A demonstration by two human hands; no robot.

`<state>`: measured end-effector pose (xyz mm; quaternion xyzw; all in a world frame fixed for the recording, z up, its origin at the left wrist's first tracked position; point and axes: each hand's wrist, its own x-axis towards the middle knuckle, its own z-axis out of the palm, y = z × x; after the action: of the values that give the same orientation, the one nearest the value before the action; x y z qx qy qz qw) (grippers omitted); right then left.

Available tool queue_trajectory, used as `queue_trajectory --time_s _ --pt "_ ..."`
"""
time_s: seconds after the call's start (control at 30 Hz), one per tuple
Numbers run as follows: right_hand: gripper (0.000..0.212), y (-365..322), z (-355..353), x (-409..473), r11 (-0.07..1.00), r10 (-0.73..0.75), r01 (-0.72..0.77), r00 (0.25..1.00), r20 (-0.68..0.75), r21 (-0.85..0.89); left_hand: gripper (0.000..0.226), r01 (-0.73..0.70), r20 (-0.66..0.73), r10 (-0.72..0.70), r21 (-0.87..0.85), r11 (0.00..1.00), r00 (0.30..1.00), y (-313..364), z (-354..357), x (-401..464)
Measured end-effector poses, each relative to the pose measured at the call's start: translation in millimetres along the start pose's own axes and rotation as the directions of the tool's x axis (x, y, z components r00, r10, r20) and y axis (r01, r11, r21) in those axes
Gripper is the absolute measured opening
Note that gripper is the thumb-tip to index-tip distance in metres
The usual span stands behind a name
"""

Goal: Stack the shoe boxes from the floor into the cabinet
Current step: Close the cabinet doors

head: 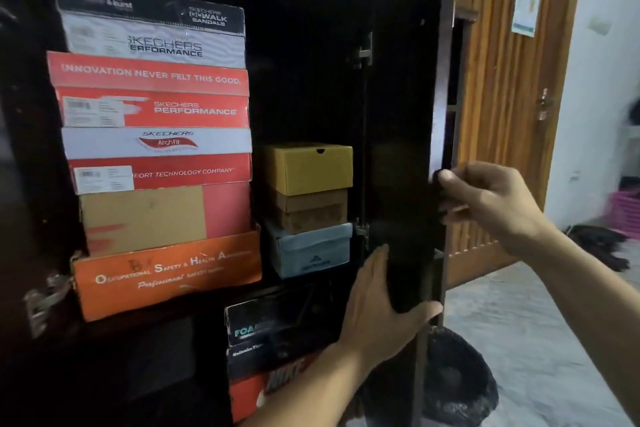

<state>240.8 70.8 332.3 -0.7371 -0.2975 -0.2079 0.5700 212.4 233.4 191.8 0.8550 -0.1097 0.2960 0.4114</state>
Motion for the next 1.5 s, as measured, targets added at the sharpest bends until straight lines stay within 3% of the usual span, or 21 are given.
queue_trajectory --time_s 0.1,0.2,0.3,0.43,0.5,0.57,0.7,0.9,1.2,1.33,1.5 --pt "0.015 -7 37 4 0.997 -0.072 0.064 0.975 0.208 0.044 0.071 -0.056 -0.134 0.064 0.061 0.997 0.989 -22 -23 -17" --pt "0.016 -4 87 11 0.983 -0.131 0.159 0.959 0.251 -0.095 0.068 -0.07 -0.255 0.099 0.12 0.99 0.962 -41 -50 -26" --pt "0.053 -1 140 22 0.97 -0.113 0.15 0.976 0.188 -0.193 0.071 -0.063 -0.356 0.144 0.229 0.971 0.923 -54 -85 -25" --pt "0.091 0 189 42 0.97 -0.08 0.105 0.99 0.119 -0.218 0.08 0.104 -0.343 0.04 0.39 0.915 0.938 -80 -120 -13" --pt "0.094 3 210 50 0.965 -0.059 0.08 0.994 0.093 -0.248 0.088 0.2 -0.369 -0.013 0.474 0.857 0.929 -90 -133 -6" --pt "0.096 8 231 57 0.946 -0.038 0.067 0.994 0.098 -0.316 0.101 0.258 -0.382 -0.001 0.622 0.739 0.924 -98 -145 3" --pt "0.105 16 254 75 0.835 0.004 0.061 0.993 0.117 -0.546 0.113 0.2 -0.301 0.117 0.831 0.519 0.947 -125 -162 21" --pt "0.108 32 266 103 0.725 0.003 0.114 0.986 0.168 -0.679 0.114 0.16 -0.227 0.126 0.902 0.401 0.966 -156 -180 49" --pt "0.109 40 280 111 0.708 -0.022 0.142 0.983 0.18 -0.692 0.116 0.15 -0.172 0.012 0.888 0.434 0.985 -173 -182 61" --pt "0.097 27 272 101 0.702 0.049 0.141 0.968 0.246 -0.698 0.104 0.142 -0.123 -0.071 0.881 0.451 0.99 -159 -186 50" --pt "0.079 -13 253 78 0.745 0.023 0.203 0.944 0.328 -0.636 0.091 0.204 -0.184 -0.092 0.819 0.536 0.979 -118 -208 20"
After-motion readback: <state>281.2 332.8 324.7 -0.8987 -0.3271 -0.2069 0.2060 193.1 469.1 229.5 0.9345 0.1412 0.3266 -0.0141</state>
